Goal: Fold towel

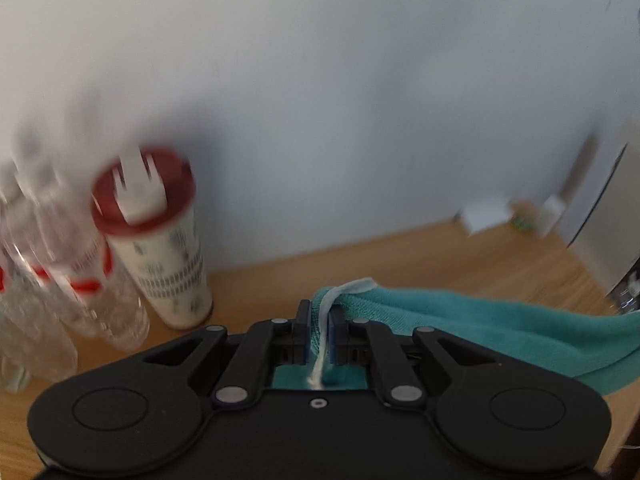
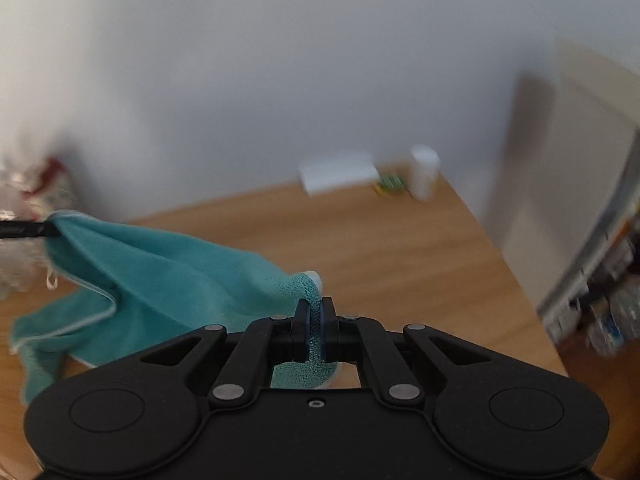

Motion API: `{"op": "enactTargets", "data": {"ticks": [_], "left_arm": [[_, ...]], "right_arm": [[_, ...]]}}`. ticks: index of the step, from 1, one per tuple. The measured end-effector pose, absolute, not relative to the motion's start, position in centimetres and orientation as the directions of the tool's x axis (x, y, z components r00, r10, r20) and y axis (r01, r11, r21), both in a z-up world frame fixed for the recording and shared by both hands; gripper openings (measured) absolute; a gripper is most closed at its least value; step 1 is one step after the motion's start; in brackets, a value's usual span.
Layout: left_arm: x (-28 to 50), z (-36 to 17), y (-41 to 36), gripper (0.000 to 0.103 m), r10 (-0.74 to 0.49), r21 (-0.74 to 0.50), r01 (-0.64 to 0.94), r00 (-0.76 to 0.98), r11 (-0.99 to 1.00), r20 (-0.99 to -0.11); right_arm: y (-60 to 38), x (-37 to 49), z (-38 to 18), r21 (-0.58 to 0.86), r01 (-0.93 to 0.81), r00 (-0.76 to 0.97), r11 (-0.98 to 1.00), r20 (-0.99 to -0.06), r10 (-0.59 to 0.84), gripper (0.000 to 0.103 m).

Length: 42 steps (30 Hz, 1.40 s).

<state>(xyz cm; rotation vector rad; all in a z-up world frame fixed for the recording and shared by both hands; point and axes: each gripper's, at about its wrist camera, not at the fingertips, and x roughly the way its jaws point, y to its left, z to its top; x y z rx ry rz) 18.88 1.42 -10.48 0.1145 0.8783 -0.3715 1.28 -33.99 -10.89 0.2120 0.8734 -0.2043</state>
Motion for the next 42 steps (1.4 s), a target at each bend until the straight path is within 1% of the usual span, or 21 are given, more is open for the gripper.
{"op": "enactTargets", "data": {"ticks": [6,7,8,9,10,11,15,17,19,22,23,25,26,27,28,29,30,33,34,39,42], "left_arm": [[20.8,-14.4,1.2,0.01,-0.206,-0.023,0.324,0.543,0.946,-0.814],[21.1,-15.2,1.3,0.016,-0.195,-0.02,0.315,0.537,0.949,-0.821],[21.4,-15.5,1.3,0.019,-0.189,-0.015,0.312,0.537,0.95,-0.822],[21.4,-15.6,1.2,0.028,-0.183,-0.011,0.309,0.536,0.951,-0.824],[21.4,-15.6,1.1,0.041,-0.177,-0.006,0.306,0.534,0.952,-0.827],[21.4,-15.6,0.9,0.044,-0.171,-0.001,0.304,0.533,0.953,-0.829],[21.2,-15.7,1.8,0.047,-0.182,-0.025,0.302,0.504,0.953,-0.844],[21.2,-15.6,2.0,0.057,-0.182,-0.032,0.293,0.505,0.956,-0.844],[21.1,-15.4,2.5,0.073,-0.186,-0.041,0.281,0.512,0.959,-0.838],[20.6,-14.7,3.4,0.086,-0.196,-0.058,0.27,0.522,0.961,-0.83],[20.5,-14.5,3.7,0.086,-0.199,-0.062,0.267,0.524,0.962,-0.829],[20.2,-14.1,4.2,0.088,-0.21,-0.076,0.266,0.523,0.961,-0.826],[20.0,-13.8,4.7,0.09,-0.218,-0.086,0.264,0.525,0.961,-0.823],[19.8,-13.4,5.1,0.095,-0.227,-0.096,0.263,0.526,0.96,-0.82],[19.6,-13.2,5.4,0.102,-0.229,-0.101,0.258,0.532,0.961,-0.815],[19.5,-12.9,5.7,0.102,-0.23,-0.106,0.252,0.539,0.962,-0.81],[19.2,-12.4,6.2,0.102,-0.234,-0.113,0.245,0.553,0.963,-0.8],[18.4,-10.7,8.1,0.102,-0.264,-0.158,0.232,0.558,0.96,-0.787],[18.2,-10.5,8.5,0.102,-0.263,-0.163,0.224,0.557,0.961,-0.788],[15.0,-9.5,10.8,0.102,-0.179,-0.093,0.179,0.565,0.98,-0.805],[12.5,-10.7,12.0,0.102,-0.121,-0.037,0.164,0.537,0.986,-0.835]], "right_arm": [[-35.3,3.4,-15.1,0.021,0.31,0.534,0.95,-0.831,-0.156,0.004],[-35.4,3.7,-15.6,0.013,0.316,0.519,0.949,-0.839,-0.162,0.004],[-35.7,4.2,-16.4,0.003,0.323,0.498,0.946,-0.851,-0.168,0.004],[-35.6,4.1,-16.5,0.001,0.323,0.494,0.946,-0.853,-0.168,0.004],[-35.6,4.0,-16.9,-0.004,0.325,0.481,0.946,-0.86,-0.169,0.004],[-35.5,4.0,-17.3,-0.01,0.325,0.468,0.946,-0.867,-0.17,0.004],[-34.8,4.5,-18.2,-0.059,0.29,0.446,0.955,-0.874,-0.19,0.005],[-34.7,4.9,-18.8,-0.063,0.281,0.418,0.958,-0.89,-0.181,0.006],[-34.7,5.3,-19.3,-0.067,0.277,0.4,0.959,-0.899,-0.178,0.009],[-34.2,5.4,-19.1,-0.077,0.253,0.392,0.964,-0.903,-0.175,0.011],[-34.1,5.5,-19.0,-0.081,0.24,0.39,0.967,-0.904,-0.172,0.011],[-34.0,5.6,-18.9,-0.09,0.23,0.393,0.969,-0.902,-0.177,0.019],[-34.0,5.8,-18.5,-0.105,0.214,0.399,0.971,-0.898,-0.185,0.027],[-34.0,5.8,-18.1,-0.112,0.2,0.411,0.973,-0.892,-0.187,0.036],[-33.9,6.0,-17.6,-0.127,0.183,0.426,0.975,-0.883,-0.195,0.049],[-33.7,6.3,-17.0,-0.151,0.162,0.454,0.975,-0.866,-0.21,0.054],[-33.4,6.7,-16.5,-0.173,0.143,0.479,0.975,-0.85,-0.221,0.055],[-32.5,8.3,-15.1,-0.198,0.047,0.535,0.979,-0.823,-0.192,0.055],[-31.8,10.0,-14.2,-0.191,-0.014,0.57,0.981,-0.808,-0.149,0.055],[-29.7,15.5,-14.2,-0.155,-0.166,0.592,0.974,-0.805,-0.027,0.054],[-27.7,19.5,-16.7,-0.13,-0.277,0.531,0.952,-0.847,0.039,0.052]]}}
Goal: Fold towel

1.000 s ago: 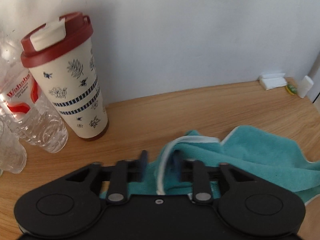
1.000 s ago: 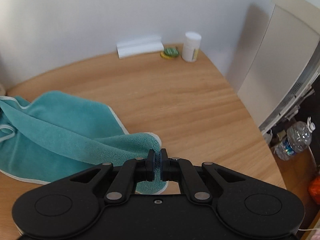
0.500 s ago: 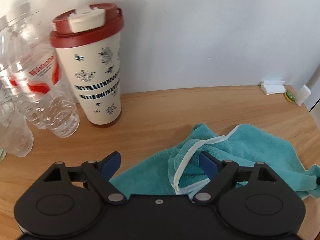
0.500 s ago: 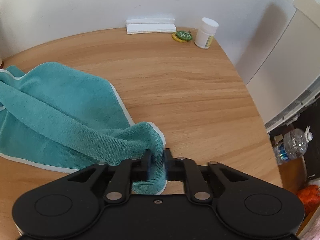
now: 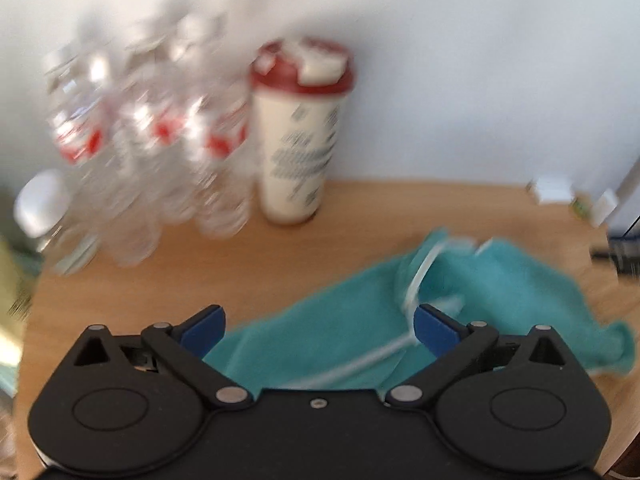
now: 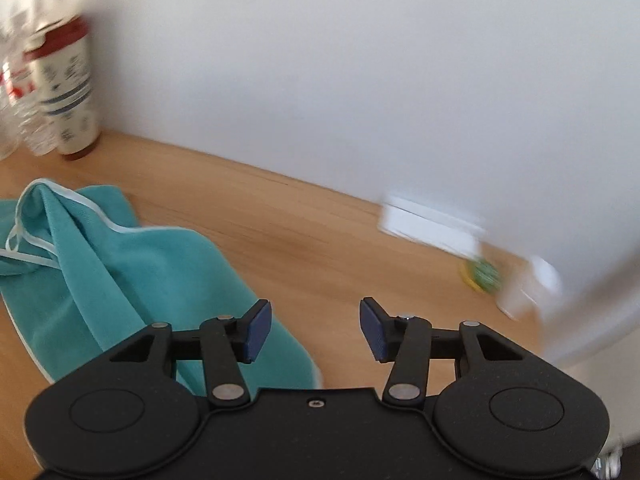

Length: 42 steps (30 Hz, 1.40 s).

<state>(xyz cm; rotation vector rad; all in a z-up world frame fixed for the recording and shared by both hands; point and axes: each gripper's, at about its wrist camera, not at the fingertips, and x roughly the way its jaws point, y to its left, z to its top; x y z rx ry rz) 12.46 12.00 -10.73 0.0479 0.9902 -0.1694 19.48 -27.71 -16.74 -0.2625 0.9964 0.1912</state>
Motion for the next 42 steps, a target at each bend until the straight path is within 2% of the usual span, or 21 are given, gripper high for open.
{"op": "enactTargets", "data": {"ticks": [5,7,8,10,13,24,28,30,32,34,35,36,38,40,42], "left_arm": [[10.2,-13.3,13.1,0.102,-0.003,0.063,0.116,0.497,0.991,-0.868],[9.9,-14.0,13.3,0.102,0.043,0.101,0.087,0.506,0.991,-0.861],[10.0,-14.3,13.4,0.102,0.061,0.109,0.066,0.506,0.992,-0.86],[10.3,-14.8,13.7,0.102,0.082,0.117,0.036,0.507,0.992,-0.858],[10.7,-14.9,13.5,0.102,0.096,0.132,0.032,0.526,0.991,-0.845],[11.5,-16.4,13.1,0.1,0.101,0.27,0.191,0.611,0.944,-0.785],[11.7,-17.2,13.4,0.08,0.085,0.297,0.256,0.61,0.92,-0.788],[12.1,-17.5,13.6,0.078,0.074,0.298,0.282,0.602,0.912,-0.795],[12.2,-17.5,13.7,0.072,0.047,0.289,0.308,0.608,0.906,-0.792],[12.2,-17.7,13.6,0.063,0.038,0.294,0.324,0.611,0.899,-0.791],[12.2,-17.8,13.5,0.061,0.035,0.304,0.342,0.611,0.889,-0.791],[12.1,-18.1,13.2,0.055,0.031,0.318,0.371,0.607,0.873,-0.794],[11.9,-18.3,12.9,0.04,0.026,0.323,0.391,0.601,0.862,-0.798],[11.9,-18.5,12.6,0.019,0.001,0.298,0.422,0.576,0.856,-0.818],[12.0,-18.7,12.7,0.016,-0.02,0.267,0.43,0.556,0.862,-0.831]], "right_arm": [[-27.1,22.3,-20.2,-0.11,-0.302,0.458,0.947,-0.888,0.043,0.039],[-27.2,22.6,-20.6,-0.099,-0.314,0.439,0.944,-0.897,0.052,0.019],[-27.2,22.5,-20.7,-0.099,-0.324,0.434,0.941,-0.899,0.055,0.019],[-27.1,22.4,-20.7,-0.094,-0.333,0.426,0.938,-0.903,0.06,0.008],[-27.3,22.2,-20.4,-0.096,-0.318,0.428,0.943,-0.902,0.053,0.002],[-31.7,19.0,-17.9,-0.061,-0.19,0.478,0.98,-0.877,0.038,0.001],[-32.0,18.1,-17.7,-0.066,-0.172,0.474,0.983,-0.88,0.024,0.001],[-31.8,18.0,-17.8,-0.062,-0.19,0.475,0.98,-0.879,0.037,0.003],[-31.6,18.2,-18.1,-0.045,-0.216,0.475,0.975,-0.878,0.064,0.007],[-31.5,18.8,-18.4,-0.024,-0.227,0.465,0.974,-0.881,0.086,0.031],[-31.2,18.9,-18.5,-0.007,-0.234,0.459,0.972,-0.882,0.105,0.036],[-30.9,19.1,-18.7,-0.008,-0.239,0.457,0.971,-0.883,0.105,0.04],[-30.4,19.5,-19.2,-0.012,-0.248,0.452,0.969,-0.886,0.104,0.04],[-30.2,19.9,-19.7,-0.016,-0.25,0.442,0.968,-0.892,0.099,0.041],[-30.0,20.4,-20.3,-0.015,-0.258,0.431,0.966,-0.897,0.101,0.041]]}}
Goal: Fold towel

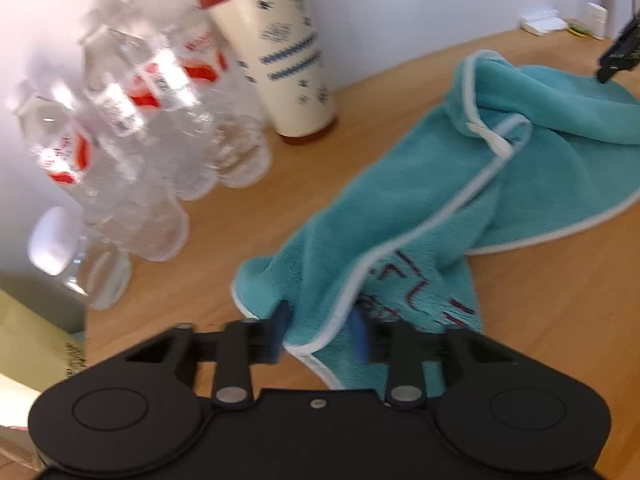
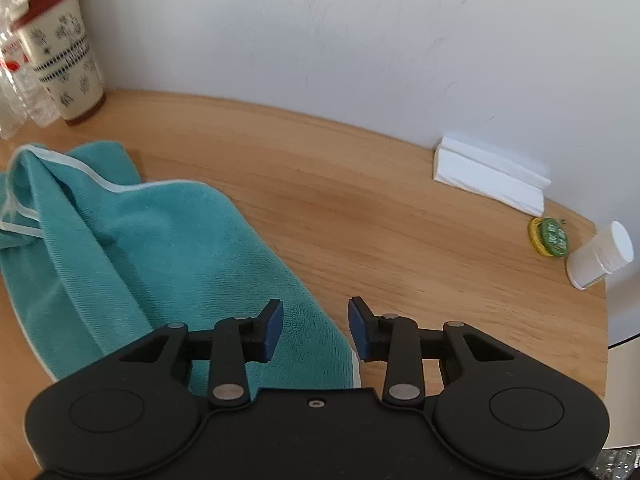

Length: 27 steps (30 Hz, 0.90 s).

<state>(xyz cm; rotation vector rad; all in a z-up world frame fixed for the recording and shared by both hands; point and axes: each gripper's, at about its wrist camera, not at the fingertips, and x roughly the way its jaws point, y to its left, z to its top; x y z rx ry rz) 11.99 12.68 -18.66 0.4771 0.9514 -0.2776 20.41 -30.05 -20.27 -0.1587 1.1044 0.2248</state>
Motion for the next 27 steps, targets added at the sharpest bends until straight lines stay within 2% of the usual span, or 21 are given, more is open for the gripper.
{"op": "enactTargets", "data": {"ticks": [3,5,6,13,16,23,27], "left_arm": [[12.1,-18.5,13.0,0.012,-0.034,0.236,0.407,0.557,0.882,-0.83],[12.2,-18.1,13.4,0.011,-0.04,0.215,0.385,0.557,0.897,-0.829],[12.2,-17.9,13.6,0.01,-0.042,0.207,0.374,0.56,0.904,-0.827],[12.1,-15.9,14.9,0.009,-0.025,0.169,0.264,0.603,0.95,-0.798],[11.7,-14.4,15.4,0.009,-0.026,0.153,0.229,0.628,0.961,-0.777],[9.5,-7.8,17.8,0.008,-0.061,0.02,0.107,0.695,0.994,-0.716],[7.9,-3.9,18.5,0.008,-0.053,0.026,0.096,0.731,0.995,-0.68]], "right_arm": [[-29.9,21.1,-21.0,-0.001,-0.284,0.405,0.959,-0.907,0.119,0.039],[-29.9,21.5,-20.9,0.038,-0.31,0.376,0.95,-0.913,0.159,0.022],[-29.9,21.7,-20.8,0.057,-0.313,0.364,0.948,-0.915,0.175,0.009],[-30.1,19.9,-18.2,0.018,-0.234,0.469,0.972,-0.874,0.13,0.006],[-30.4,17.0,-14.8,-0.016,-0.197,0.562,0.98,-0.821,0.1,0.006],[-32.3,9.9,-6.1,-0.029,-0.096,0.719,0.995,-0.693,0.049,0.006],[-32.4,5.7,-1.6,-0.049,-0.088,0.764,0.995,-0.644,0.036,0.005]]}}
